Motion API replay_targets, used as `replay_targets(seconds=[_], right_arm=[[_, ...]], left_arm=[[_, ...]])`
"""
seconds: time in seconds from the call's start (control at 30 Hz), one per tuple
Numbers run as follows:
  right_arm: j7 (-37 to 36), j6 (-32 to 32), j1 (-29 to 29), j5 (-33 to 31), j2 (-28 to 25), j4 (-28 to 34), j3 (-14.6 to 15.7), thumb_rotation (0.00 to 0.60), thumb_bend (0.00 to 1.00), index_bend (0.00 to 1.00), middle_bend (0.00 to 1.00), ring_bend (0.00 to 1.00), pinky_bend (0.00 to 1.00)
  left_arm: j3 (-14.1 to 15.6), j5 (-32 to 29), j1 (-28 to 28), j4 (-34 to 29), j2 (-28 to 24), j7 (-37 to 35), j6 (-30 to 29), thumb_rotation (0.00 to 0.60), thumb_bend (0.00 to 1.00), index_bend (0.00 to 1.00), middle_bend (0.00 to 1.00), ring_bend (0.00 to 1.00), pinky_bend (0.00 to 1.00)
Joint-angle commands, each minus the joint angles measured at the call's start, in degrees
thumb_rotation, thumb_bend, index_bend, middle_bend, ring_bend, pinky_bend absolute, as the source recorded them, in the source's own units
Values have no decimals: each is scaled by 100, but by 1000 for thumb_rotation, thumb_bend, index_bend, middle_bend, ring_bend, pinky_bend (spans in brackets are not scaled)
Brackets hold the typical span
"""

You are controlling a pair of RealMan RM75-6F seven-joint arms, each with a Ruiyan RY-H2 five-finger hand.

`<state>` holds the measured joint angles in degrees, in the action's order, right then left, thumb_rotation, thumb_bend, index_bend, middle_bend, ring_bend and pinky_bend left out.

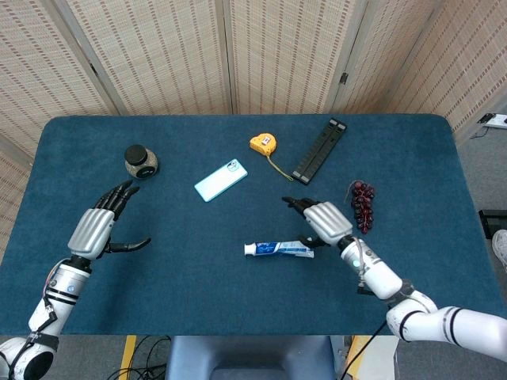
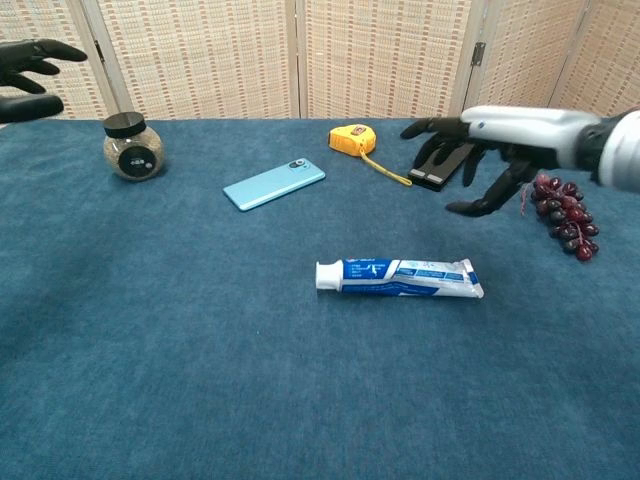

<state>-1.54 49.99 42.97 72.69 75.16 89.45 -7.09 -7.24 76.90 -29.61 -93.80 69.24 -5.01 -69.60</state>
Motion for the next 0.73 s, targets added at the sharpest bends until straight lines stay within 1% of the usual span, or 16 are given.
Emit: replay_targets(seconds=[0.03, 0.2, 0.33, 0.4, 0.53, 0.73], right_arm=[[276, 751, -584, 241, -767, 614, 185, 600, 433, 106, 283, 215, 325], [390, 1530, -1239, 525, -1452, 1006, 457, 600, 442, 192, 299, 220, 325], [380, 2274, -1832, 859, -1720, 1017, 691, 600, 443, 206, 307, 232, 325], [316, 2567, -2073, 992, -1747, 929, 778, 600, 443, 209, 313, 243, 325], [-23, 3125, -2578, 1207, -1716, 716, 932, 600, 442, 228, 337, 269, 361], [-291, 3863, -3180, 1386, -1551, 421, 988, 600, 442, 239, 347, 274, 362]], left_arm=[[-88, -261, 258, -64, -65, 224, -321, 600, 0, 0, 0, 18, 143], [-84, -398, 560, -131, -238, 261, -594, 600, 2, 0, 0, 19, 143], [0, -448, 840, -199, -425, 376, -806, 600, 60, 5, 4, 19, 143], [70, -431, 971, -181, -459, 480, -922, 600, 73, 18, 10, 19, 143], [247, -366, 1283, -215, -522, 651, -1173, 600, 73, 27, 12, 19, 143], [434, -128, 1705, -197, -384, 804, -1661, 600, 74, 36, 15, 19, 143]])
